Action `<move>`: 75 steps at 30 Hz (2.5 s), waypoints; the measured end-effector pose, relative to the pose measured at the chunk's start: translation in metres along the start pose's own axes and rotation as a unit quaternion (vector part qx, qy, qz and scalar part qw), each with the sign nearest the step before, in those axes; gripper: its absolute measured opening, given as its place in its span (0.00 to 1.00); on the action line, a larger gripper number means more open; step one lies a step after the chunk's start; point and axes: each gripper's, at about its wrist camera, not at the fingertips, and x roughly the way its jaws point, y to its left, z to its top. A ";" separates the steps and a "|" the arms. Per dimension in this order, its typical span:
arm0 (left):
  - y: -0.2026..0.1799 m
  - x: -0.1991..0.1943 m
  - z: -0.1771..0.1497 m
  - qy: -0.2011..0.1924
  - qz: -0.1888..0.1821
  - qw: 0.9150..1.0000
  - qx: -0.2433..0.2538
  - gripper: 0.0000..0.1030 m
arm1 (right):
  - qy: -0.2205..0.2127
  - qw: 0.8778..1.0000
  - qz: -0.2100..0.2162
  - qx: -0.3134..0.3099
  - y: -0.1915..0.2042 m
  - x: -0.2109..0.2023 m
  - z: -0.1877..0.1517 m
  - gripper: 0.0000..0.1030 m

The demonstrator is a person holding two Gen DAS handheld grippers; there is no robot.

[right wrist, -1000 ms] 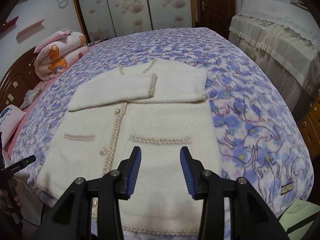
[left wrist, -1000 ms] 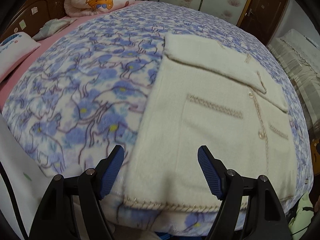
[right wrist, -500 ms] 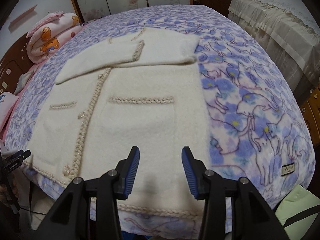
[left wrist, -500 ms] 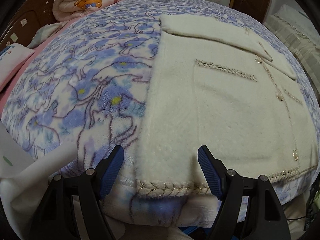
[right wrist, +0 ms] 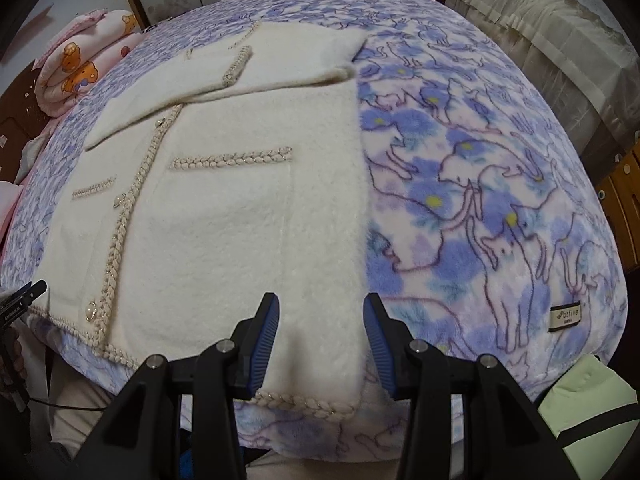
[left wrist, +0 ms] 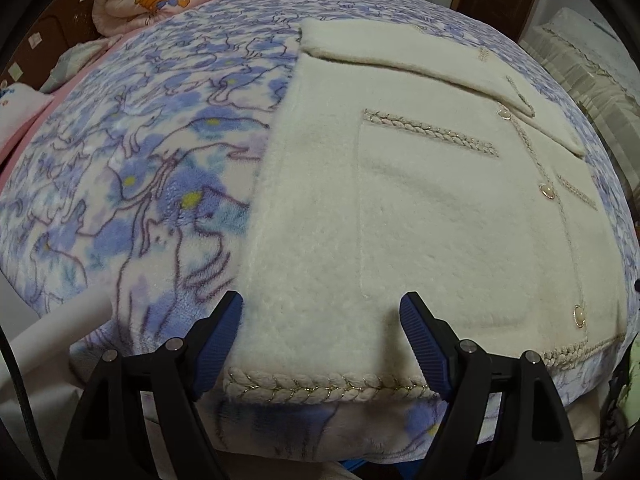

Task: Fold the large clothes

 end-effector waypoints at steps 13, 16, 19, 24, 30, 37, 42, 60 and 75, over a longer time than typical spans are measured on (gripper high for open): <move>0.030 0.025 -0.008 0.037 -0.060 0.996 -0.056 0.83 | 0.035 0.999 0.015 0.006 -0.014 0.022 -0.008 0.43; 0.031 0.029 -0.007 0.042 -0.069 0.995 -0.057 0.87 | 0.042 0.999 0.017 0.008 -0.017 0.026 -0.010 0.43; 0.032 0.033 -0.005 0.047 -0.077 0.994 -0.062 0.90 | 0.047 0.999 0.018 0.015 -0.023 0.029 -0.010 0.43; 0.030 0.039 -0.003 0.053 -0.085 0.993 -0.068 0.95 | 0.052 0.997 0.043 0.046 -0.035 0.033 -0.009 0.43; 0.019 0.051 0.002 0.059 -0.076 0.993 -0.064 0.99 | 0.063 0.995 0.055 0.058 -0.041 0.037 -0.011 0.43; 0.015 0.053 0.004 0.059 -0.079 0.993 -0.058 0.97 | 0.107 0.982 0.131 0.086 -0.040 0.054 -0.018 0.45; 0.020 0.044 0.001 0.059 -0.094 0.992 -0.054 0.78 | 0.127 0.981 0.127 0.074 -0.027 0.064 -0.024 0.45; 0.009 0.030 0.023 0.111 -0.257 0.952 -0.125 0.21 | 0.096 0.972 0.200 0.078 -0.014 0.040 -0.013 0.11; -0.017 -0.015 0.231 -0.025 -0.343 0.917 -0.202 0.20 | -0.096 0.933 0.326 0.116 -0.005 -0.041 0.196 0.10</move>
